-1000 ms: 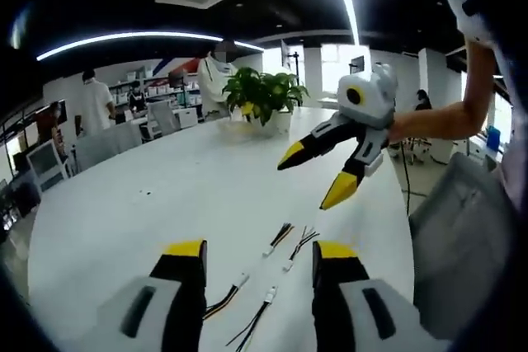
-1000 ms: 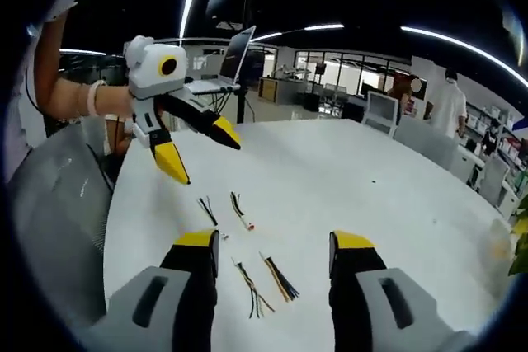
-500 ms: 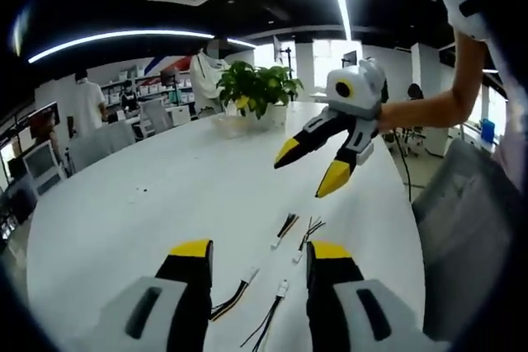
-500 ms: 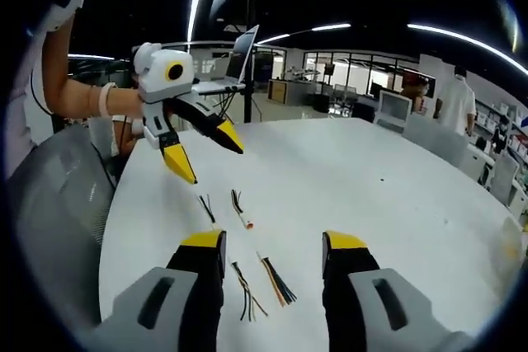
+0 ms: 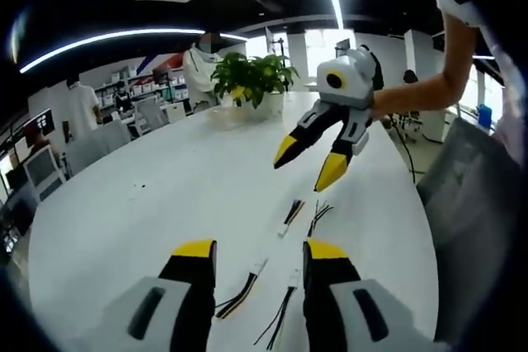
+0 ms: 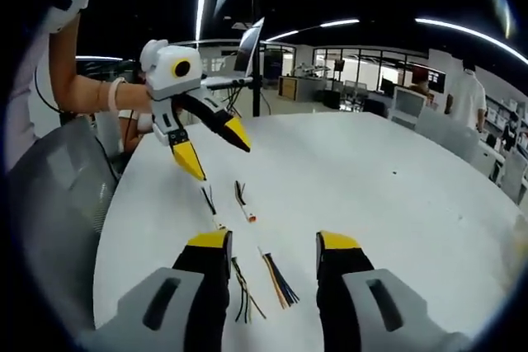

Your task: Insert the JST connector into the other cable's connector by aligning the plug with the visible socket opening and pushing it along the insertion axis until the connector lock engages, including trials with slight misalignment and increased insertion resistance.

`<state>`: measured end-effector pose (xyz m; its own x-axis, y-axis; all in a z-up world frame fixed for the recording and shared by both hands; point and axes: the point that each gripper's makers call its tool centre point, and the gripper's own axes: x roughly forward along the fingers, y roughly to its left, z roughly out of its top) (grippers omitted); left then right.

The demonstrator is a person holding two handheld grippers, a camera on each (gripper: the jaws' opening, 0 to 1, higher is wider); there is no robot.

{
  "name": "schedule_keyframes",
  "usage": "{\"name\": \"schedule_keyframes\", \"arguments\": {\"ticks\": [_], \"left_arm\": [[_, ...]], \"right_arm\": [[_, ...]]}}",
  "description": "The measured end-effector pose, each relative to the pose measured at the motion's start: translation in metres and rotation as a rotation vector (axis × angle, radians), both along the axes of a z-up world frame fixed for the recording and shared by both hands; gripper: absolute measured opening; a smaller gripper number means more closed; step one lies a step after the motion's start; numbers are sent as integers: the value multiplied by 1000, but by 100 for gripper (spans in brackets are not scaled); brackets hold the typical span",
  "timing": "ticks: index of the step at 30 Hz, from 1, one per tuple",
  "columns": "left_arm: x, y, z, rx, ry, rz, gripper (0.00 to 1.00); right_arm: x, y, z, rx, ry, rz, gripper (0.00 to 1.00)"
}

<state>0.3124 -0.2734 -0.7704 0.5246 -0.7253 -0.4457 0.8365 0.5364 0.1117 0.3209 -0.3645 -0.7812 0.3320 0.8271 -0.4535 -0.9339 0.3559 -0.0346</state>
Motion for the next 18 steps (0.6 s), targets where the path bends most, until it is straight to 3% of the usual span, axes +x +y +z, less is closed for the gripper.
{"name": "schedule_keyframes", "arguments": {"ticks": [3,18], "left_arm": [[3,-1,-3,-2,-10,2,36],[11,-4,-17,-3,-4,-19,33]], "right_arm": [[1,2,-4,9,39,-7,34],[-1,8,-15,8,43,37,27]]}}
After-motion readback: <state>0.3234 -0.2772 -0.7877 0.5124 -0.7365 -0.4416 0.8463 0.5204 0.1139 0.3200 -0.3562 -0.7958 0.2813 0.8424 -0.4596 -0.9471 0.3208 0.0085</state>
